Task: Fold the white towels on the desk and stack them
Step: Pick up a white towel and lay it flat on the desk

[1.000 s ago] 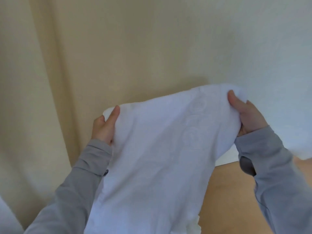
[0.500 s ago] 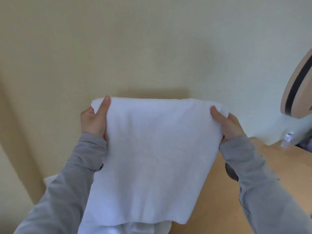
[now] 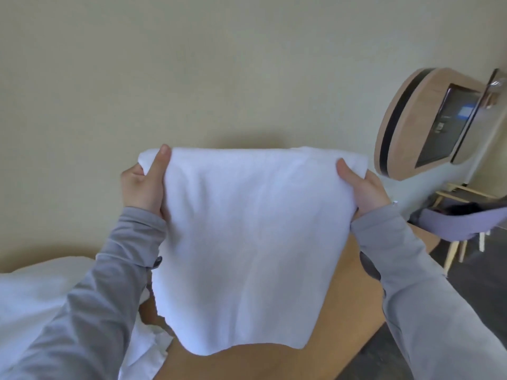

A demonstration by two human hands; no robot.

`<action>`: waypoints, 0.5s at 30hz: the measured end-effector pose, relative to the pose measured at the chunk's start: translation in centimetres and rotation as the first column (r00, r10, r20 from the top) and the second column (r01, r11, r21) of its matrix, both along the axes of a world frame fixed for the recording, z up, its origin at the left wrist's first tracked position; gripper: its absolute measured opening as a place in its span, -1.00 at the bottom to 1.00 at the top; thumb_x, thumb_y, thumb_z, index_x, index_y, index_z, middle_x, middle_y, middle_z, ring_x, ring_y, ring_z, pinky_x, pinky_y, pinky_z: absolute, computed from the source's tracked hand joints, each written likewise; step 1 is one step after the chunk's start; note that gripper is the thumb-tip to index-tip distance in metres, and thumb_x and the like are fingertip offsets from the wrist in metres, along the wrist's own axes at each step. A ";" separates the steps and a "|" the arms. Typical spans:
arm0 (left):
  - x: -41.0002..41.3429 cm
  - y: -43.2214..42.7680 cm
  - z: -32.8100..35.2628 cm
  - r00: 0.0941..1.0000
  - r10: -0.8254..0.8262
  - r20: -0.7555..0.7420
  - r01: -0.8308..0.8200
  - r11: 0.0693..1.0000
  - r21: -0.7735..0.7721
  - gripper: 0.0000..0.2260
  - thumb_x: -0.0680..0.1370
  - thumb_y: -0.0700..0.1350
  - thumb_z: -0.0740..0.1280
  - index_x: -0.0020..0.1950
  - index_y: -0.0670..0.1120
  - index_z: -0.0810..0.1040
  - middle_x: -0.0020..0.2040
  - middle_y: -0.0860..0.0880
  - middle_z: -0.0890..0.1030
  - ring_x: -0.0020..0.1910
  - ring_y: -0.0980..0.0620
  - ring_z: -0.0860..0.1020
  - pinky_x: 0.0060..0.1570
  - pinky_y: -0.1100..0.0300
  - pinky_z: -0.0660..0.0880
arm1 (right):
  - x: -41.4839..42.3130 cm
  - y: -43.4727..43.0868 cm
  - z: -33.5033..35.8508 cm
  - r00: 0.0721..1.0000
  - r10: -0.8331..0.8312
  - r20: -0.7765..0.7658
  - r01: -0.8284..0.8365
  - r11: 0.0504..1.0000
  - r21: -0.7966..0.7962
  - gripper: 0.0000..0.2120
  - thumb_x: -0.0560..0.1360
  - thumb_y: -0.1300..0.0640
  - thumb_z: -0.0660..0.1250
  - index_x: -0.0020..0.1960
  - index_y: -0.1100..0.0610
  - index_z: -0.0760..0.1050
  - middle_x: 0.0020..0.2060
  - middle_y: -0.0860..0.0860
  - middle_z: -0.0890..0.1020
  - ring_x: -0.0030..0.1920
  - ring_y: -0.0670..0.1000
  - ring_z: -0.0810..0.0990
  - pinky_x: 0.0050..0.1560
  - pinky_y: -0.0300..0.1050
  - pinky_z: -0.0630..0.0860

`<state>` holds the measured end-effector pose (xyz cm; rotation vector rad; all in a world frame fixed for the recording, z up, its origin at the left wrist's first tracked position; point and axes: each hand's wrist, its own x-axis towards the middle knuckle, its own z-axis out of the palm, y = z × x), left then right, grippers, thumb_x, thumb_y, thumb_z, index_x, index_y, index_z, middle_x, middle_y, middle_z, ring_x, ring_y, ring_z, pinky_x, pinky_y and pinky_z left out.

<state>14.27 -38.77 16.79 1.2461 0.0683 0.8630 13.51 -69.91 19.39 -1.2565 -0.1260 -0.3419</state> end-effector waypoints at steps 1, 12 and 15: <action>0.5 -1.3 -0.4 1.000 -0.009 -0.017 0.009 1.000 -0.003 -0.42 0.37 0.11 0.45 -0.61 0.00 0.12 -0.61 0.15 0.12 -0.57 0.16 0.11 -0.55 0.28 0.07 | 0.3 -1.3 -0.3 1.000 -0.011 -0.003 0.011 1.000 -0.002 -0.86 0.48 0.08 0.36 -0.01 0.11 0.59 -0.13 -0.01 0.71 -0.11 0.01 0.69 -0.24 -0.17 0.61; 7.9 -7.6 -6.3 0.970 -0.056 -0.238 0.062 0.998 0.019 -0.45 0.17 0.23 0.51 -0.47 0.02 0.14 -0.44 0.00 0.19 -0.40 0.01 0.19 -0.36 0.14 0.17 | 7.5 -9.0 -6.3 0.992 -0.054 -0.116 0.053 0.998 -0.014 -0.96 0.48 0.12 0.36 -0.10 0.07 0.58 -0.27 -0.09 0.71 -0.23 -0.08 0.69 -0.33 -0.23 0.58; 10.6 -7.6 -9.2 0.951 -0.065 -0.301 0.076 0.997 0.024 -0.51 0.18 0.23 0.51 -0.32 -0.08 0.34 -0.25 -0.08 0.30 -0.26 -0.05 0.25 -0.24 0.06 0.22 | 10.8 -9.6 -9.2 0.986 -0.056 -0.159 0.056 0.998 -0.002 -0.97 0.47 0.14 0.38 -0.10 0.09 0.57 -0.29 -0.08 0.71 -0.26 -0.08 0.68 -0.34 -0.23 0.58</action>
